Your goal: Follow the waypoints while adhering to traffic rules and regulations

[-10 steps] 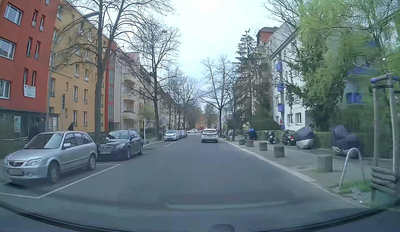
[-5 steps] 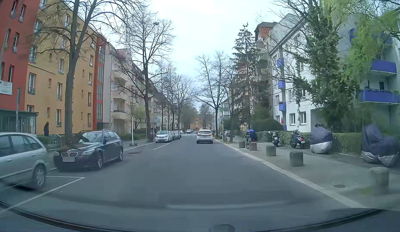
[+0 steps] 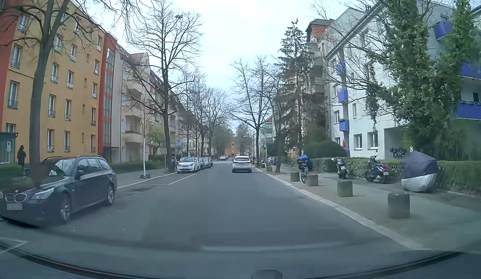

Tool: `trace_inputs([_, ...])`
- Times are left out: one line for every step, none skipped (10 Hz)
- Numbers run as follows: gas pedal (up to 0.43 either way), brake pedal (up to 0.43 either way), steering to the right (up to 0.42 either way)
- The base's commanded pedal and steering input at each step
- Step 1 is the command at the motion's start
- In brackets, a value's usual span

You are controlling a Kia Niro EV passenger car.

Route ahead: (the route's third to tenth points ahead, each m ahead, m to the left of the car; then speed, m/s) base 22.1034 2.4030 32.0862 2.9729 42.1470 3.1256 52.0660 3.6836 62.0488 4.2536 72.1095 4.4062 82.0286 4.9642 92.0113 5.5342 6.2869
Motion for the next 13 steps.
trace_inputs([0.059, 0.0, 0.005])
trace_inputs([0.059, 0.0, -0.003])
trace_inputs([0.059, 0.0, -0.005])
trace_inputs([0.059, 0.0, -0.005])
trace_inputs([0.059, 0.0, -0.005])
trace_inputs([0.059, 0.0, -0.004])
trace_inputs([0.059, 0.0, -0.003])
trace_inputs([0.059, 0.0, -0.003])
trace_inputs([0.059, 0.0, -0.004])
trace_inputs([0.059, 0.0, -0.003])
trace_inputs([0.059, 0.0, -0.004])
trace_inputs([0.039, 0.0, -0.003])
trace_inputs([0.039, 0.0, -0.003])
